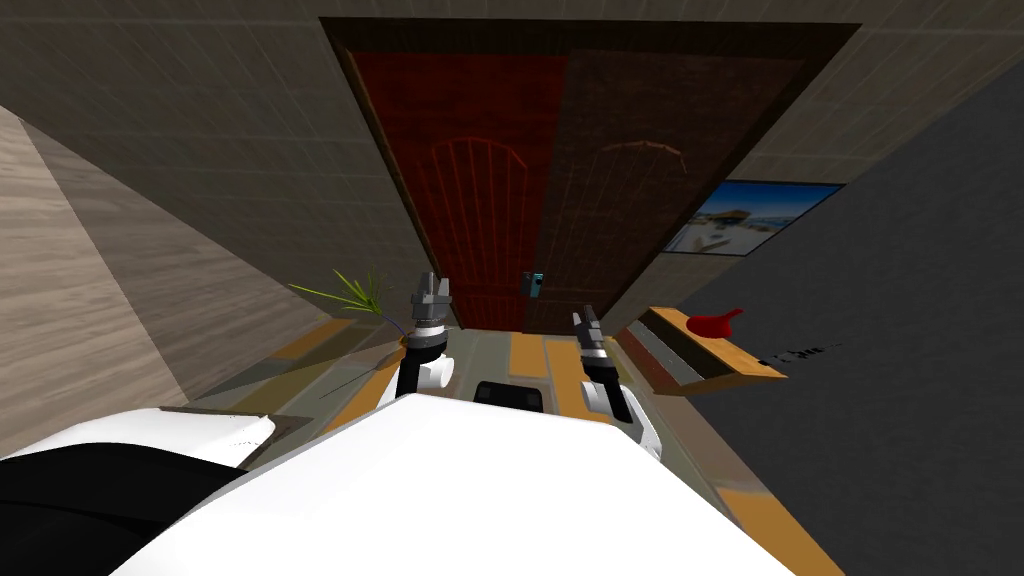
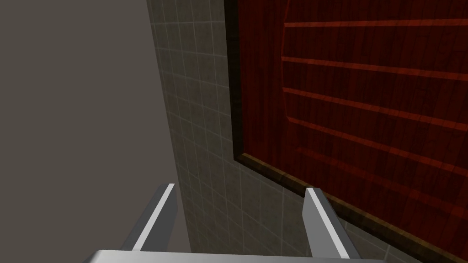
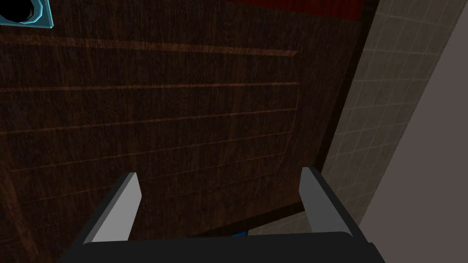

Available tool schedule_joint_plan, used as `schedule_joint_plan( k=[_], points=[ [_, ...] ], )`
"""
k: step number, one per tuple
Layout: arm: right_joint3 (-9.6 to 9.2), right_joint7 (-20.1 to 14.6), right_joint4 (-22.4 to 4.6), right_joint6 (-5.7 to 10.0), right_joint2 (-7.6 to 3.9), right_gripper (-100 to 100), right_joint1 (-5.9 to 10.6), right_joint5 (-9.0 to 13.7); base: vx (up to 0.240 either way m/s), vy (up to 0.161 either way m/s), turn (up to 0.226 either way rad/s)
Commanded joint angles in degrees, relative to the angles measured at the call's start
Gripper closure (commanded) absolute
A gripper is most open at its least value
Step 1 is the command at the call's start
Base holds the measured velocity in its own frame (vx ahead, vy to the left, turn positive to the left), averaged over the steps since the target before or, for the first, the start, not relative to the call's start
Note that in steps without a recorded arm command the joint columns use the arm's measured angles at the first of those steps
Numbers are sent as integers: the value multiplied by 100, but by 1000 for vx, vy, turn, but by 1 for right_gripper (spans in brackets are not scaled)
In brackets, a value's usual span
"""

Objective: Pull the door open

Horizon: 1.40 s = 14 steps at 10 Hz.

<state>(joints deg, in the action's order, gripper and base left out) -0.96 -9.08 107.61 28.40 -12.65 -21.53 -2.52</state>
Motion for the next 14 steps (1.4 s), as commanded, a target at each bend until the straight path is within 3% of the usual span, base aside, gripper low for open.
schedule_joint_plan(
  k=[1,5,14],
  points=[
    [-10,-157,-231,-45,-98,-100,44,-12,153,80,-25],
    [-30,-365,-552,-103,-226,-100,109,-31,101,64,-18],
    [-95,-1021,-1561,-285,-619,-100,320,-93,145,72,-21]
  ],
)
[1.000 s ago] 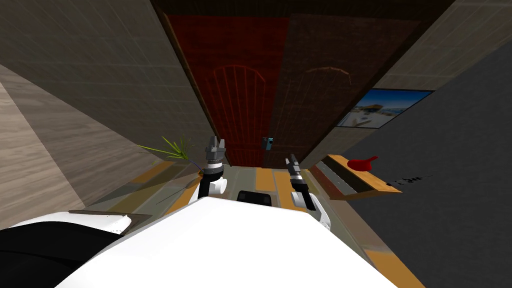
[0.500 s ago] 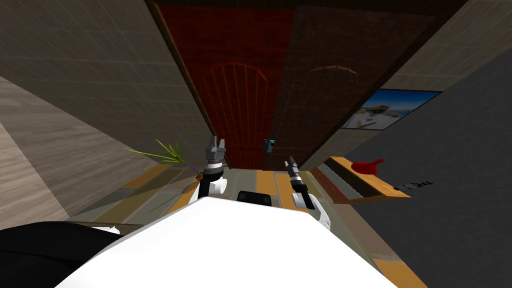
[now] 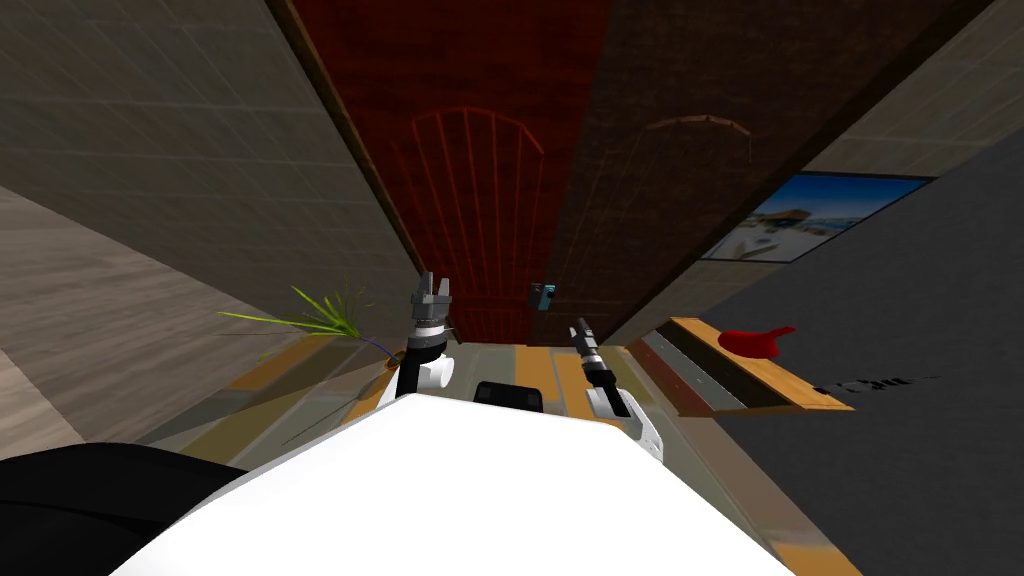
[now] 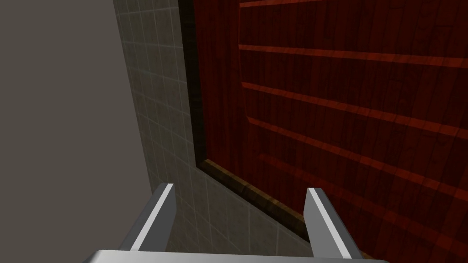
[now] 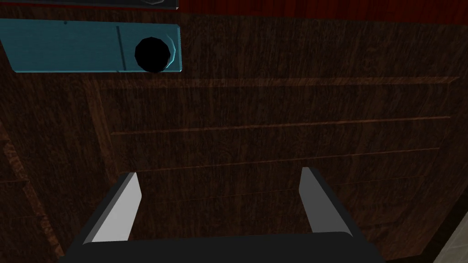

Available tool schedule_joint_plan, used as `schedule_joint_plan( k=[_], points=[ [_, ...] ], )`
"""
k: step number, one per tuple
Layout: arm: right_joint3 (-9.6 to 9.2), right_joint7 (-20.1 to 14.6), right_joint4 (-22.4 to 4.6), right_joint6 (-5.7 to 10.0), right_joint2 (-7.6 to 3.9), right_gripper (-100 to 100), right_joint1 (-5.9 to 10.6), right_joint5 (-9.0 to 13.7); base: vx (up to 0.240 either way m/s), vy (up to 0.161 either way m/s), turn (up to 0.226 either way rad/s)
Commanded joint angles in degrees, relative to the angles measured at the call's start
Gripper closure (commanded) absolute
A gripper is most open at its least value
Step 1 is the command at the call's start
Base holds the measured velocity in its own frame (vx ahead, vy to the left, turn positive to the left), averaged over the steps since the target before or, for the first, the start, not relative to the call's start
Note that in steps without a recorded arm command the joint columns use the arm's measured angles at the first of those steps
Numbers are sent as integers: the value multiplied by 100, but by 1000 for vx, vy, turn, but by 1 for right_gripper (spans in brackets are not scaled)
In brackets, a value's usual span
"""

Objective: Pull the door open

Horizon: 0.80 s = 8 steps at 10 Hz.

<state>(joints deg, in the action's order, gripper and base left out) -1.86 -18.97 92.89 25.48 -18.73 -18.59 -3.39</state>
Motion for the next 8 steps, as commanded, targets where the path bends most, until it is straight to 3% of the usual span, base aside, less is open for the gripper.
schedule_joint_plan(
  k=[1,8],
  points=[
    [-14,-108,-205,-14,-54,-100,53,-14,162,63,-16],
    [-69,-526,-834,-125,-289,-100,212,-55,185,77,-10]
  ],
)
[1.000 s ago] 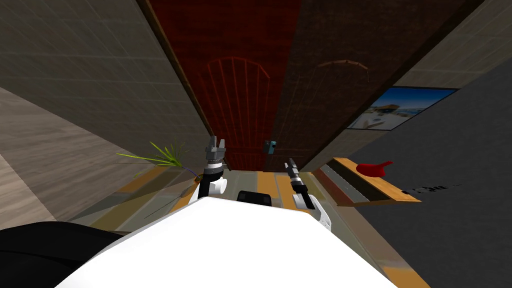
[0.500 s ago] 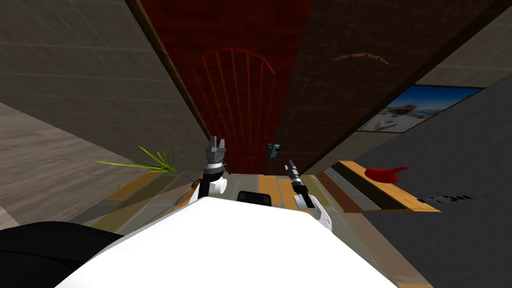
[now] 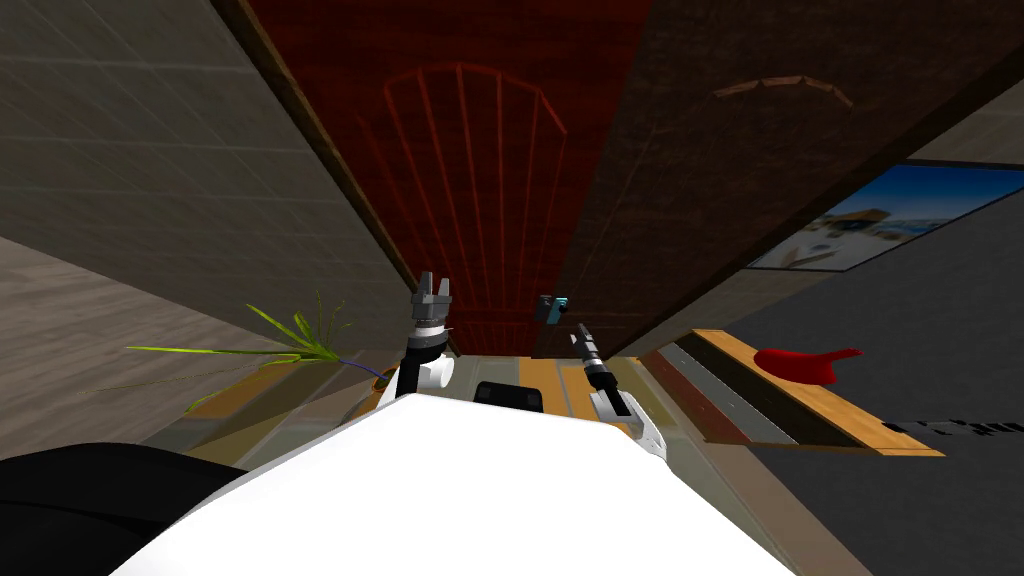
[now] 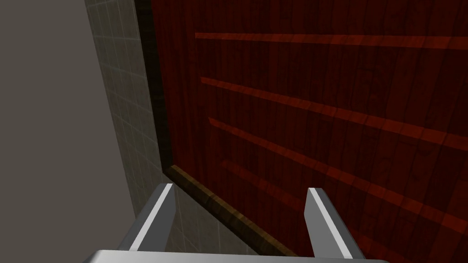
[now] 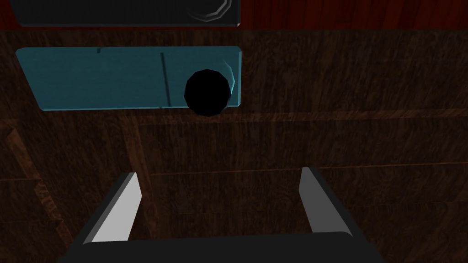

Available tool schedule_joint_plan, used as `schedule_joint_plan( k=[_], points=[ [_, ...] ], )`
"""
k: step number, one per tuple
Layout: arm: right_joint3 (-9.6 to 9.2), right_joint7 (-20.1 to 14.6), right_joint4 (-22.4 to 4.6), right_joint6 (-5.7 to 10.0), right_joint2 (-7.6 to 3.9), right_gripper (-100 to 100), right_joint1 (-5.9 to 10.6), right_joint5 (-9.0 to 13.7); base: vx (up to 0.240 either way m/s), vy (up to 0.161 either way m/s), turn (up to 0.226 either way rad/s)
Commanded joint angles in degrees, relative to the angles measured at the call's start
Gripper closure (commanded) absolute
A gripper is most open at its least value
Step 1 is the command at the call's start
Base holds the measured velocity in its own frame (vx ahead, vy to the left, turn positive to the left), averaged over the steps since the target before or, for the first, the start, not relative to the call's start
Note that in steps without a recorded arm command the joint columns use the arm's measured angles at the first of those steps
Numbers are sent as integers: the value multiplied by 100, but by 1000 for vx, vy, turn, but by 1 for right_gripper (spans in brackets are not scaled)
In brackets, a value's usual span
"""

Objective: Pull the door open

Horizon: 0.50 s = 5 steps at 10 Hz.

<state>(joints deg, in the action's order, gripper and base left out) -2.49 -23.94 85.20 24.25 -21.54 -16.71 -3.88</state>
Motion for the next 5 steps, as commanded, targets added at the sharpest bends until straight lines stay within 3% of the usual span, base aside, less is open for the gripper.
schedule_joint_plan(
  k=[1,2,3,5],
  points=[
    [-15,-68,-121,-12,-28,-100,44,-10,200,57,5],
    [-10,-40,-67,-15,-16,-100,27,-7,91,26,2],
    [166,-15,-213,-74,-44,-100,7,27,-66,-60,-58],
    [328,23,-344,-129,-55,-100,19,59,-131,-96,-8]
  ],
)
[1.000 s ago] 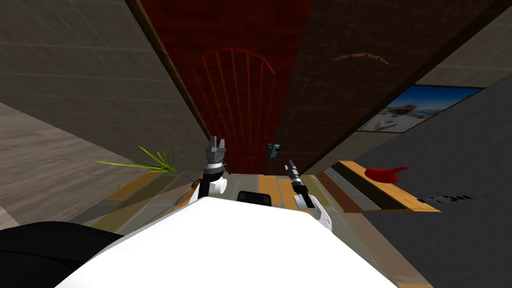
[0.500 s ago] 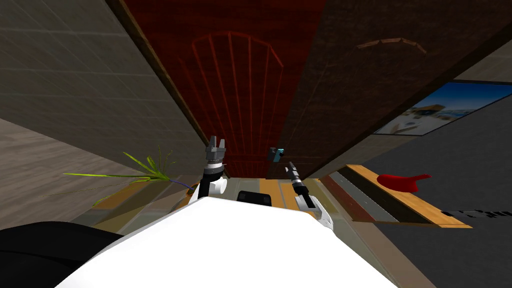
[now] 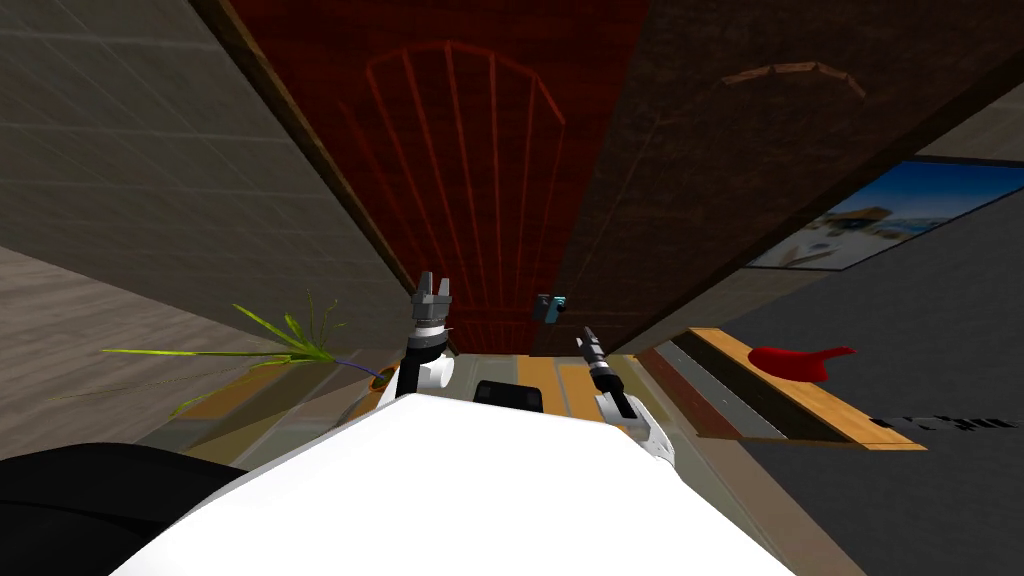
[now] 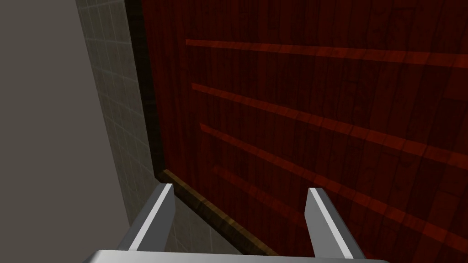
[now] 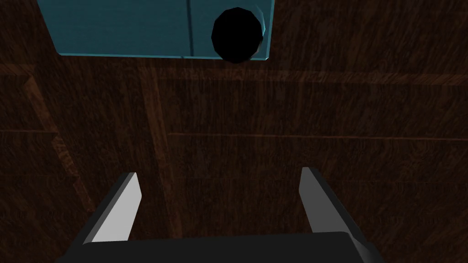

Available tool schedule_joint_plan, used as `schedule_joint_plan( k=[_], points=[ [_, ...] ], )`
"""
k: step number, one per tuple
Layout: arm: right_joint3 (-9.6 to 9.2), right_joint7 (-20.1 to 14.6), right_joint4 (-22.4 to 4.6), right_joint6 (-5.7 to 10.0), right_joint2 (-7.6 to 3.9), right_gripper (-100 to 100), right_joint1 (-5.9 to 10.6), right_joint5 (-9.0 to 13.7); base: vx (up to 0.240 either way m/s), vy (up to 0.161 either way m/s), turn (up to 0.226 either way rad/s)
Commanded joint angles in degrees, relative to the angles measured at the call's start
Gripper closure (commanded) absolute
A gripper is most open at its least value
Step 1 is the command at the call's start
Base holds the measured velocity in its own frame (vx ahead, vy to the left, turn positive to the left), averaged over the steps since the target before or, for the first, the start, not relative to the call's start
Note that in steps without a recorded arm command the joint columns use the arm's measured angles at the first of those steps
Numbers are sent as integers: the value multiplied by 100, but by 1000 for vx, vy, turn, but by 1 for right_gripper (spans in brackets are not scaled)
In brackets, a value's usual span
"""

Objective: Pull the door open

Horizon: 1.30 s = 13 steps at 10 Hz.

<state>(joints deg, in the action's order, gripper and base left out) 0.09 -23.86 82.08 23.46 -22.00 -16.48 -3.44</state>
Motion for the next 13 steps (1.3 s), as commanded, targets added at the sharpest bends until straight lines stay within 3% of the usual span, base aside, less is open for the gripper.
schedule_joint_plan(
  k=[1,4,6,7,12,13],
  points=[
    [176,42,-118,-87,-11,-100,14,35,-116,-88,31],
    [503,139,-404,-211,13,-100,137,102,-54,-83,68],
    [609,186,-515,-259,55,-100,241,125,30,-42,102],
    [648,227,-587,-291,120,-100,375,136,124,-18,214],
    [458,275,-554,-277,332,-100,723,110,185,51,175],
    [501,277,-663,-230,297,-100,719,116,95,61,27]
  ],
)
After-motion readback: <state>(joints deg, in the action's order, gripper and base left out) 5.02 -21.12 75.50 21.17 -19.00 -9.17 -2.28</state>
